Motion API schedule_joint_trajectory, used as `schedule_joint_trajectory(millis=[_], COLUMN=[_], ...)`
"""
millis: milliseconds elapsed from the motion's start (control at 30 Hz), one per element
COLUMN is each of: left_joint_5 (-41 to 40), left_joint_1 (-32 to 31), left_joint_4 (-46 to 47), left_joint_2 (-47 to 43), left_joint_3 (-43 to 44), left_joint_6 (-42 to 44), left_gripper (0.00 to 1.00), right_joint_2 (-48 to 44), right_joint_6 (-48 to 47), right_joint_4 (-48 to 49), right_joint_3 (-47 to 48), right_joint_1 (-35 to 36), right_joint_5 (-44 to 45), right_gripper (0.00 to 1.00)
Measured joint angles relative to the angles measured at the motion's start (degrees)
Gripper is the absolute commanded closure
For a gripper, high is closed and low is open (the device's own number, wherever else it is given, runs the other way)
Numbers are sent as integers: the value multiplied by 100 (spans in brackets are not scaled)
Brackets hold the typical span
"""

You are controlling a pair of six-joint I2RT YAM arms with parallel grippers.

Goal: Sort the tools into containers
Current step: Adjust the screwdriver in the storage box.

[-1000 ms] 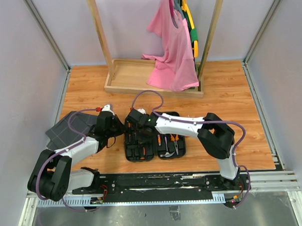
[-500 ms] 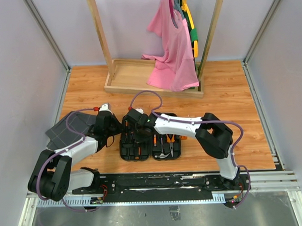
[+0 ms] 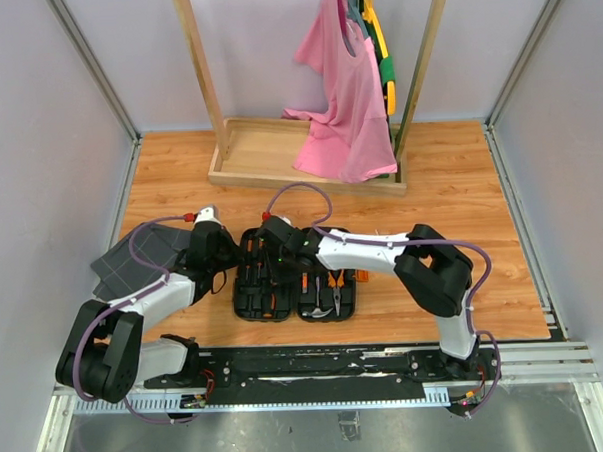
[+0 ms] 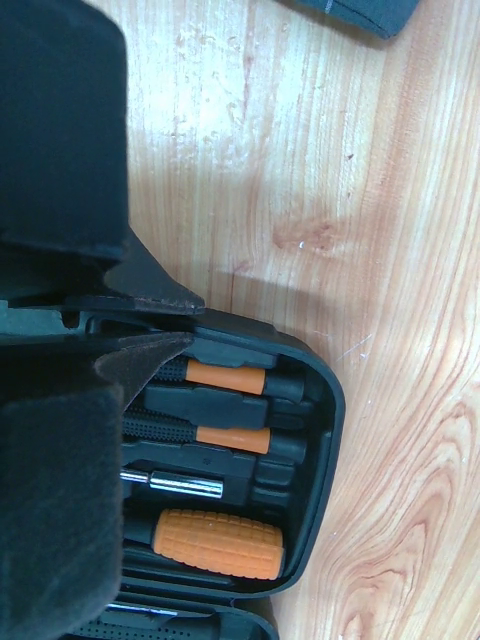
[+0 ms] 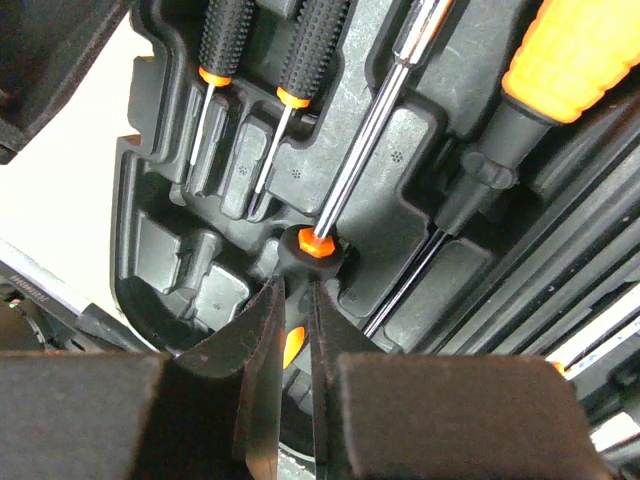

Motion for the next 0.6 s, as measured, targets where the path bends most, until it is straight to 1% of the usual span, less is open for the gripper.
schedule_joint_trajectory(millis=[167,333,467,600], left_joint_5=[15,-11,-251,-428], left_joint_1=[2,-70,-424,-815], left_joint_4=[17,20,11,85], left_joint_2=[-74,-251,-350,-411], left_joint_3=[-55,-205,-289,-389], left_joint_6=[-37,-205,-378,-619], left_gripper=[99,99,100,99], right_joint_2=[-254,-483,-693,-901], right_joint_6=[59,63,28,-39], right_joint_4=[553,872,837,564], right_joint_3=[-490,-863,-1088,-1235], right_joint_1=[-120,-140,-160,-179], right_joint_5=[-179,-208,-205,-166], right_gripper=[99,99,99,99])
